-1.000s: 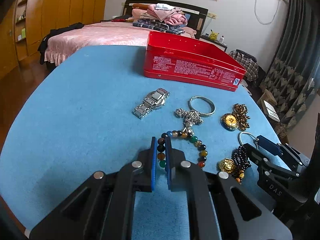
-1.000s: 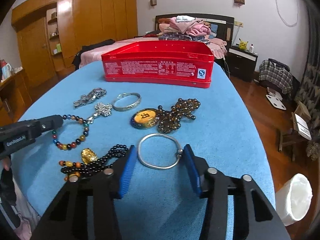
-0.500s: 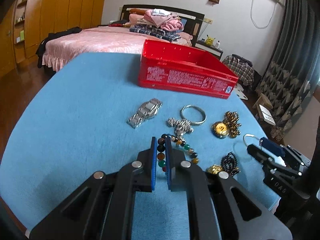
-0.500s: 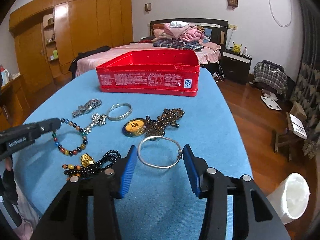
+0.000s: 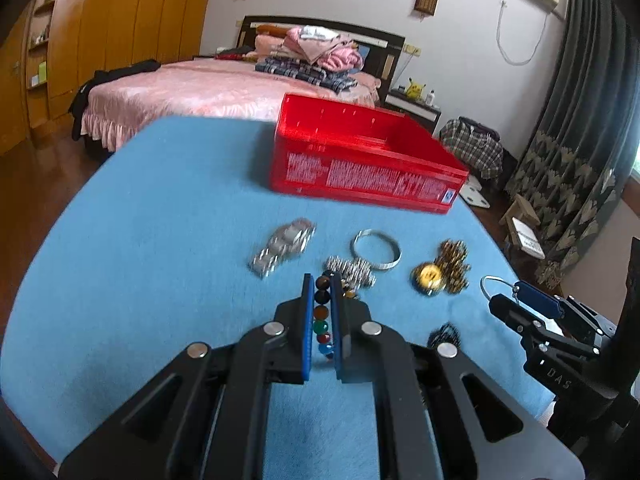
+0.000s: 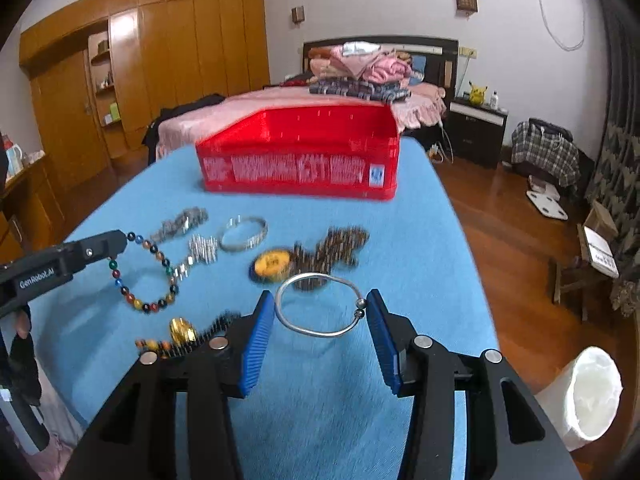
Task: Organize jewelry
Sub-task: 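Lift both items into the red tin and open both tools to drop them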
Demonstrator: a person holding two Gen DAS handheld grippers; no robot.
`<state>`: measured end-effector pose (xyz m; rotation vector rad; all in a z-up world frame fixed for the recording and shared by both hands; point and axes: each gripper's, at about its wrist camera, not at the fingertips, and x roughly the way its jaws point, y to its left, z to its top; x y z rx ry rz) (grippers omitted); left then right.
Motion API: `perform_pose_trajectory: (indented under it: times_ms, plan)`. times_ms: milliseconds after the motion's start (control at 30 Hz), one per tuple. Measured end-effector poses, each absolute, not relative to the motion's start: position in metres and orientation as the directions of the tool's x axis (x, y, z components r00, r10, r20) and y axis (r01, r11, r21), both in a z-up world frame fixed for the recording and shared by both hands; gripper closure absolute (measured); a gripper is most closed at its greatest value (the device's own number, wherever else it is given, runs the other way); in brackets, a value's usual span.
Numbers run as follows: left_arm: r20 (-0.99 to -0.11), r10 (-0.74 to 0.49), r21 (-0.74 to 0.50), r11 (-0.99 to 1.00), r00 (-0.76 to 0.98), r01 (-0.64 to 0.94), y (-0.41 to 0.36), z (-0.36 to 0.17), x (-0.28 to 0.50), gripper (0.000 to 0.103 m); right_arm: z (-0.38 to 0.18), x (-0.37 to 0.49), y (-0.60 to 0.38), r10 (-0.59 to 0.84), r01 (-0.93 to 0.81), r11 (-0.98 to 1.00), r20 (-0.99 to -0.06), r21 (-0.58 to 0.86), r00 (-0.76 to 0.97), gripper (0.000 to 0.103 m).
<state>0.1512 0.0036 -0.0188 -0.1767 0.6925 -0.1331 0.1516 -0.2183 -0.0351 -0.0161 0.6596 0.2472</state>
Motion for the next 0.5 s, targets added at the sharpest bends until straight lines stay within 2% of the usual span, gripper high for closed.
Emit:
perform_pose_trajectory:
  times_ms: [500]
  plan:
    - [-0.505, -0.209, -0.250, 0.964, 0.838, 0.090, 0.000, 0.036, 0.179, 0.096, 0.019, 0.195, -0.217, 0.252, -0.246, 0.966, -0.490, 0.079, 0.834, 0.056]
